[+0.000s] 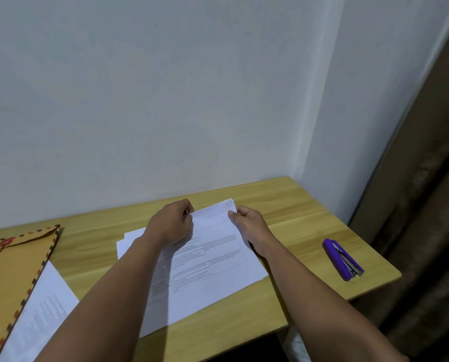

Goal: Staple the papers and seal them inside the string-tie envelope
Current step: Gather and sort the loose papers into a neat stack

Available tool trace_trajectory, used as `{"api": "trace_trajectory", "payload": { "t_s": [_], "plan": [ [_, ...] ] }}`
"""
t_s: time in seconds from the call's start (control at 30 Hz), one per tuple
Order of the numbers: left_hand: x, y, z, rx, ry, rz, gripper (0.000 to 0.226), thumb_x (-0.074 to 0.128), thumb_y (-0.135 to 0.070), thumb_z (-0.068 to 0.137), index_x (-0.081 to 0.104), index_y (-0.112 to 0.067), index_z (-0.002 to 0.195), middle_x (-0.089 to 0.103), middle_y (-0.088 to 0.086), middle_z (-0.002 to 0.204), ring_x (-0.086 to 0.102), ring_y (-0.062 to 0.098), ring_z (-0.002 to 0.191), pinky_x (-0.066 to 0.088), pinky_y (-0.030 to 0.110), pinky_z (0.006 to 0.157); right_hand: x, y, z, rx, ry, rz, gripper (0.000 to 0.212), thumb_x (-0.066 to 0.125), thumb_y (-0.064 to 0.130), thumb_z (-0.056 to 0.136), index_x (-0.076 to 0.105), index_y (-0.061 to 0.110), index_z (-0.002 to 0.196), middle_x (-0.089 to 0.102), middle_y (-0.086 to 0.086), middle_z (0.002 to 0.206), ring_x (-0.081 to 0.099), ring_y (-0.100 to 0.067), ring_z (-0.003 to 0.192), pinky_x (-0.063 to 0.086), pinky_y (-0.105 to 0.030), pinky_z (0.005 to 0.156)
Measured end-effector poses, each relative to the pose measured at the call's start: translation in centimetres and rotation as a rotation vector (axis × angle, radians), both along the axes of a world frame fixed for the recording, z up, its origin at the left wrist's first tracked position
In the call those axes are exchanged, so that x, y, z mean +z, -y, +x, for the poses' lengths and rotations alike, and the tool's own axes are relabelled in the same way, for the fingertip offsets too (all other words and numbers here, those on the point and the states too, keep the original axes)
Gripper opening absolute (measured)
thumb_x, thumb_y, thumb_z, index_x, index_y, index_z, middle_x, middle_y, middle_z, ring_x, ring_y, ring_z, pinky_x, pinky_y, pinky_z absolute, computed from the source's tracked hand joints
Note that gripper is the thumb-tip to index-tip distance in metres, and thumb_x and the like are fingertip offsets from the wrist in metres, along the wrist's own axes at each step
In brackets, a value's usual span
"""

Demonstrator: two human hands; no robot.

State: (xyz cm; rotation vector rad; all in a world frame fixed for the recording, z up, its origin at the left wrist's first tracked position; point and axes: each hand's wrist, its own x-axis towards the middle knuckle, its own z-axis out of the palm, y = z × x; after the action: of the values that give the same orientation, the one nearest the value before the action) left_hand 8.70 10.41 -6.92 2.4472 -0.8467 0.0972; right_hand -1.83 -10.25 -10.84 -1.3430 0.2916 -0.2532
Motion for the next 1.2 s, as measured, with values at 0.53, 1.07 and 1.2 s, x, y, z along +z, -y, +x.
{"api": "trace_trajectory", "payload": {
  "t_s": [0.53,1.07,1.2],
  "plan": [
    [0.6,-0.3,0.2,-0.031,0.061,0.048,0.008,0.054,-0.023,0.093,0.056,-0.03,0.095,0.065,-0.009,0.096,0.057,0.018,0.087,0.041,0.03,0.066,1.4,-0.2,-1.2,0.023,-0.042,-0.061,0.023,0.056,0.011,0.106,0.078,0.012,0.114,0.081,-0.011,0.106,0.076,-0.019,0.085,0.058,-0.027,0.069],
    [0.5,-0.8,0.2,-0.038,0.052,0.056,0.007,0.055,-0.022,0.087,0.06,-0.025,0.09,0.066,-0.008,0.081,0.056,0.025,0.088,0.051,0.04,0.075,1.3,-0.1,-1.3,0.056,-0.045,-0.069,0.026,0.055,0.012,0.107,0.077,0.016,0.119,0.08,-0.014,0.114,0.076,-0.022,0.091,0.06,-0.033,0.077],
    [0.5,-0.9,0.3,-0.029,-0.005,0.003,0.011,0.056,-0.018,0.09,0.058,-0.028,0.091,0.066,-0.009,0.089,0.059,0.02,0.085,0.052,0.037,0.073,0.9,-0.7,-1.0,0.026,-0.034,-0.07,0.027,0.053,0.006,0.107,0.075,0.013,0.121,0.081,-0.012,0.109,0.078,-0.02,0.087,0.06,-0.029,0.071]
  ]
}}
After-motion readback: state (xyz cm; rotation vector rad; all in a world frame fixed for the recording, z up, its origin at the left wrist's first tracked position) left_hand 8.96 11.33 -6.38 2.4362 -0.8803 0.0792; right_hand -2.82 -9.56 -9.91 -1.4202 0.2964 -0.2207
